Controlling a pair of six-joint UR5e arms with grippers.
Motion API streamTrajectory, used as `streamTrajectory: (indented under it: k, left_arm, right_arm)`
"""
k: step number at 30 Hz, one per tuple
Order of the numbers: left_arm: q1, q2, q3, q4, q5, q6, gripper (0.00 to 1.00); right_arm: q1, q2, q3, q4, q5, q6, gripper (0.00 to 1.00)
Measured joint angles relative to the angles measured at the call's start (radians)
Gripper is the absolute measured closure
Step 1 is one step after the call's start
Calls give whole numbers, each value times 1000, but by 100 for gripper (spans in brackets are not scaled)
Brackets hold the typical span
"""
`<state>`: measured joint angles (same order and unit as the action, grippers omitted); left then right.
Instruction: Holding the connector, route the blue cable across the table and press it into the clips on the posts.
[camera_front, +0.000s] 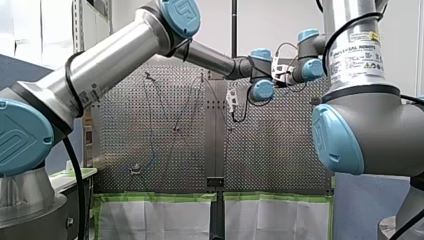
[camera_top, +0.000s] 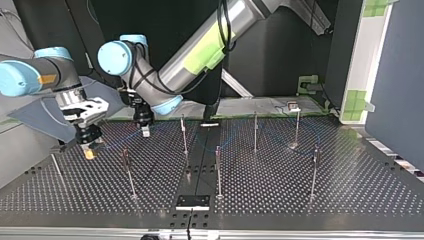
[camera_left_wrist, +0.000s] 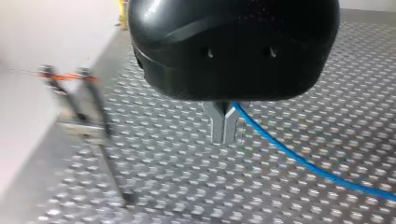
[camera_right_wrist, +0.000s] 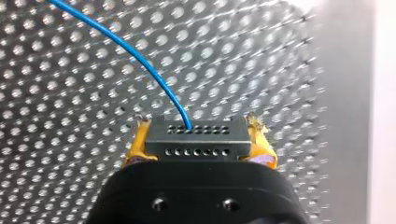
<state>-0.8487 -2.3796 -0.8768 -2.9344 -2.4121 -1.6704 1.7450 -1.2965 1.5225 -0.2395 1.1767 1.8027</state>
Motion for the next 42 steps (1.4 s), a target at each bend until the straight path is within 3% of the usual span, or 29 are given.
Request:
streamTrajectory:
  k: [10, 30, 38, 42]
  left_arm:
    - [9, 21, 8, 3, -17, -2, 100]
    - [32, 22, 9, 16, -20, -44, 100]
    - [44, 40, 9, 5, -49, -83, 100]
    - [52, 48, 13, 15, -47, -70, 100]
  right_arm:
    - [8, -63, 0, 6, 0, -3, 100]
    - [15, -62, 0, -1, -39, -16, 100]
    - [17, -61, -5, -4, -44, -18, 100]
    - [14, -60, -7, -5, -44, -16, 100]
